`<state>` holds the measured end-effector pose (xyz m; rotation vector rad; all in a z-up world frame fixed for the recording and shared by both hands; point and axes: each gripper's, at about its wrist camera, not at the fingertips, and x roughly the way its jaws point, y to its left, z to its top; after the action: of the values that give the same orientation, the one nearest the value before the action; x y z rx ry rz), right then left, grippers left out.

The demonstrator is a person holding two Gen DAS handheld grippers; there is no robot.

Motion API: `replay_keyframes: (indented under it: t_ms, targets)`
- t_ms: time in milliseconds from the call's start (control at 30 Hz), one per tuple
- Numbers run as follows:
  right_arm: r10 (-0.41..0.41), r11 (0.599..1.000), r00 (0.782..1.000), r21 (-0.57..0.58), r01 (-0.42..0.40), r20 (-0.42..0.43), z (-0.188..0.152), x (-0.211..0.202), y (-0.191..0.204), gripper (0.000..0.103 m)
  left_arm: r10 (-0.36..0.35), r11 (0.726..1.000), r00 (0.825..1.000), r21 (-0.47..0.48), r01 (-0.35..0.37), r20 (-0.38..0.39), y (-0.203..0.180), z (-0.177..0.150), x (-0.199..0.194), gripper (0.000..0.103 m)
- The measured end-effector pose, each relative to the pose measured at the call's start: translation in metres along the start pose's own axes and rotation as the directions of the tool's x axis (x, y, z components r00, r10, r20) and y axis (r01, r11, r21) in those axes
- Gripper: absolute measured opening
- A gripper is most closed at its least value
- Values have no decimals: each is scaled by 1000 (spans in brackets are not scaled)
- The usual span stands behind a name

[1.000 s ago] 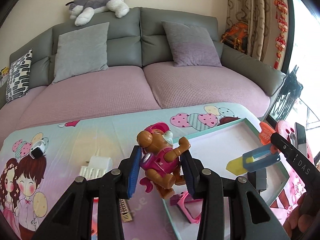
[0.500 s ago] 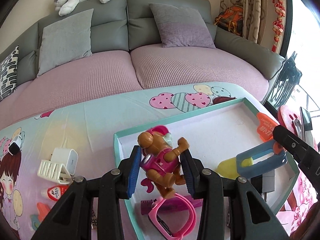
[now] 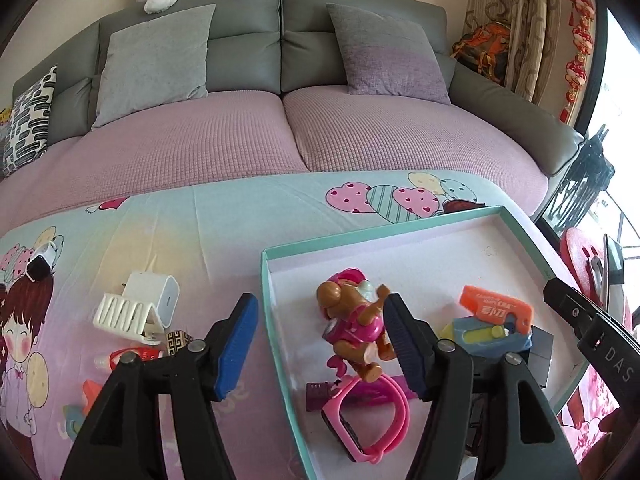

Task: Organize rigid objects
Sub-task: 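Carry the orange gun and pink figure into the teal tray and open both tools, then move both open tools back over the remaining objects on the sheet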

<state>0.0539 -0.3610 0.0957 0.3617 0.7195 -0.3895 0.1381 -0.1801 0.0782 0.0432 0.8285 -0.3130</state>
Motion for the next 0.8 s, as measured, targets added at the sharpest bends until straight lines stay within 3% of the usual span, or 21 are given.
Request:
replay_keyframes:
  t_ms: [33,167,233,567,800]
  targets:
    - [-2,1000,1000,0,2,0,0,0,0,46,7,1000,1000,-7,-7,5,2,0,-2,78]
    - [3,1000,1000,-4,-3,0,0,0,1,60,42,999,999,-33,-41,24,13,2,-8,82]
    - [5,1000,1000,-14,-5,-4,-1,0,3,67,61,997,998,-50,-59,32,18,3,-10,97]
    - [-12,998,1000,-68,10,-26,-6,6,13,103,147,983,989,-115,-144,13,43,3,-8,98]
    - [-19,996,1000,-85,18,-22,-6,6,18,103,177,967,984,-187,-171,14,64,0,-10,99]
